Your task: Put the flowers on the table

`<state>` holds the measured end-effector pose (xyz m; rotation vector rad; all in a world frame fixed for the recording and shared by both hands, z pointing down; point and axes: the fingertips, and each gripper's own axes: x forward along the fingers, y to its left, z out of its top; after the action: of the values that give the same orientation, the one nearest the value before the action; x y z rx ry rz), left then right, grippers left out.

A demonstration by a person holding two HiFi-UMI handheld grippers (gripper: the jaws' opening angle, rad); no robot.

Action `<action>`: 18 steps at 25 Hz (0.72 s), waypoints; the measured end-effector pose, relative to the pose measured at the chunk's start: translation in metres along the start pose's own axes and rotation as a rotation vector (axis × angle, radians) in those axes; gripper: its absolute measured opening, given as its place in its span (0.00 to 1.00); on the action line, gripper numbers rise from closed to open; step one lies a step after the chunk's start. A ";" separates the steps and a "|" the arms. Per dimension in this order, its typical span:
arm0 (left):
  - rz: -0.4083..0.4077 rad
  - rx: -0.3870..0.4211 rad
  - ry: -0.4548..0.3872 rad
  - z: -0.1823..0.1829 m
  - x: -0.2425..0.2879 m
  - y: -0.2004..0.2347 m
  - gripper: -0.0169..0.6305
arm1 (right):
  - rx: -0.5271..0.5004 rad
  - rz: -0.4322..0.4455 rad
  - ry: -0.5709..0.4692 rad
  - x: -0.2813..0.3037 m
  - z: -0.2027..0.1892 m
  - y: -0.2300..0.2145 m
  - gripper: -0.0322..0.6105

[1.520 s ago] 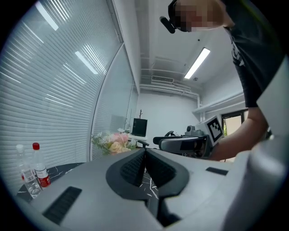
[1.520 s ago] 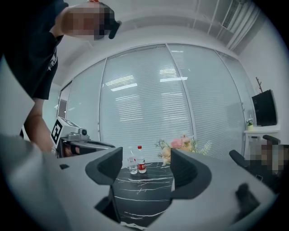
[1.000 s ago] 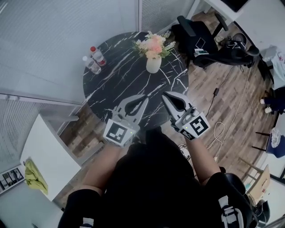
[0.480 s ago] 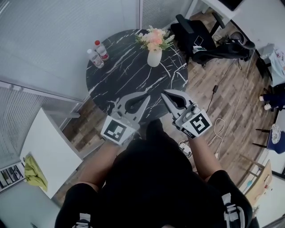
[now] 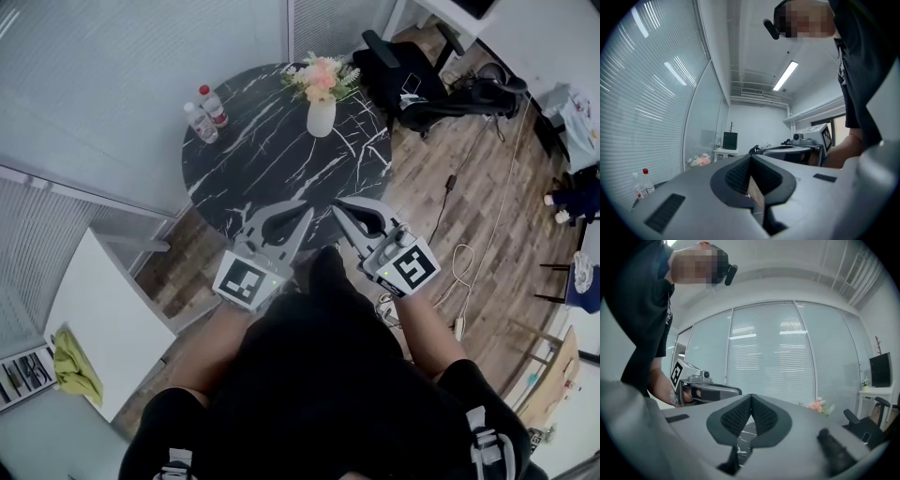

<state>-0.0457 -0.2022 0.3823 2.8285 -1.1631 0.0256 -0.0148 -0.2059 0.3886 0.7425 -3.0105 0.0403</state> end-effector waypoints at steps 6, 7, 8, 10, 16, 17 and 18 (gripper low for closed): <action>-0.008 0.006 -0.004 0.000 -0.004 -0.011 0.05 | 0.008 -0.023 0.005 -0.008 -0.003 0.007 0.08; -0.009 0.004 -0.002 0.000 -0.005 -0.012 0.05 | 0.011 -0.026 0.002 -0.010 -0.003 0.008 0.08; -0.010 0.001 0.000 -0.002 -0.006 -0.012 0.05 | 0.013 -0.029 0.001 -0.011 -0.004 0.009 0.08; -0.014 0.001 0.009 -0.004 -0.007 -0.013 0.05 | 0.019 -0.034 -0.003 -0.012 -0.005 0.009 0.08; -0.016 0.019 -0.003 -0.002 -0.007 -0.016 0.05 | 0.024 -0.045 0.000 -0.017 -0.008 0.011 0.08; -0.016 0.019 -0.002 -0.002 -0.008 -0.016 0.05 | 0.022 -0.045 0.000 -0.017 -0.008 0.012 0.08; -0.016 0.020 -0.002 -0.001 -0.009 -0.017 0.04 | 0.021 -0.045 -0.001 -0.017 -0.007 0.012 0.08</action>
<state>-0.0405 -0.1838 0.3820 2.8560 -1.1468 0.0338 -0.0052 -0.1867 0.3948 0.8112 -2.9973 0.0701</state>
